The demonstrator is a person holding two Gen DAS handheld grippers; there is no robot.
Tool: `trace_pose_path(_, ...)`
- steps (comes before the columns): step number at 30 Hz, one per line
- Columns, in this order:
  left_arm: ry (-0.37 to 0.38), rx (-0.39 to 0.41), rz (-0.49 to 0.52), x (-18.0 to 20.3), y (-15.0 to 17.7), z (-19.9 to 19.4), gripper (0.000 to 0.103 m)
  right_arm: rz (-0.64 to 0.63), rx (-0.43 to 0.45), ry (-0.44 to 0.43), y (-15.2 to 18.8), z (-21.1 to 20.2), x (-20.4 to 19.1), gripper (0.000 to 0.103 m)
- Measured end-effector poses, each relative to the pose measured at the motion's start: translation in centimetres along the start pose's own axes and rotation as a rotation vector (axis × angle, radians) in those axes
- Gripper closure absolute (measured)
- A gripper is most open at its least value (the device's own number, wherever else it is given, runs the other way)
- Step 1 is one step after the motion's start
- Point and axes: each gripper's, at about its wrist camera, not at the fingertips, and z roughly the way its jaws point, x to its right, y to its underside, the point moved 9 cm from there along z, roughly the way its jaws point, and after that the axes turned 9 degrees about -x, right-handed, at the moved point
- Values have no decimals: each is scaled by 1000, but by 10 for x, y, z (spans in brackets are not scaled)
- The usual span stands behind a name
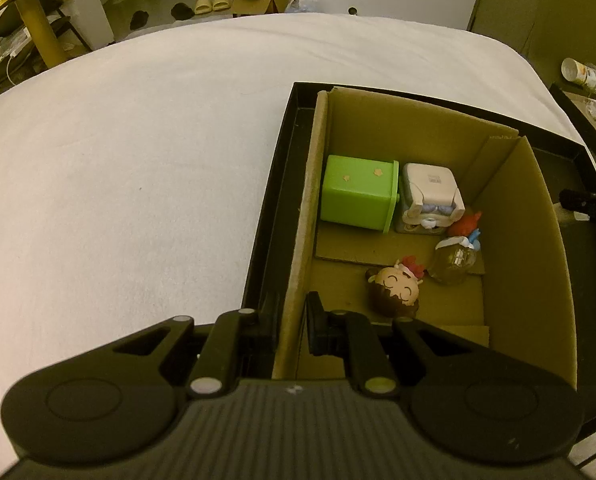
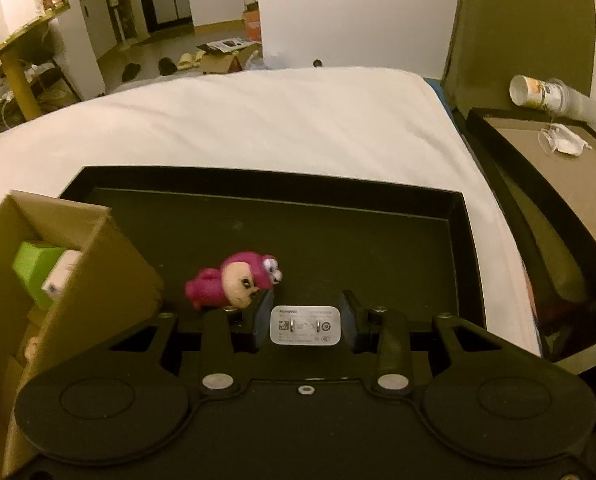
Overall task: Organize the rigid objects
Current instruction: 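Lower the open right gripper around the white charger plug, then close the right gripper on the charger plug and carry it into the box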
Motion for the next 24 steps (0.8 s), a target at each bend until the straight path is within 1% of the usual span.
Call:
trace_pose_path(5,19,-9,-1,0,1,0,91,-17,29,-23,-6,-18,-10,67)
trace_pose_path(19,53,-8,-14,-1,2,-1,91,-95,136,-123,-35,-73,-66,67)
trace_pose_path(24,67,-7,-17,-2,3,-2,91,-120,137,-165,-38,-80,-87,67)
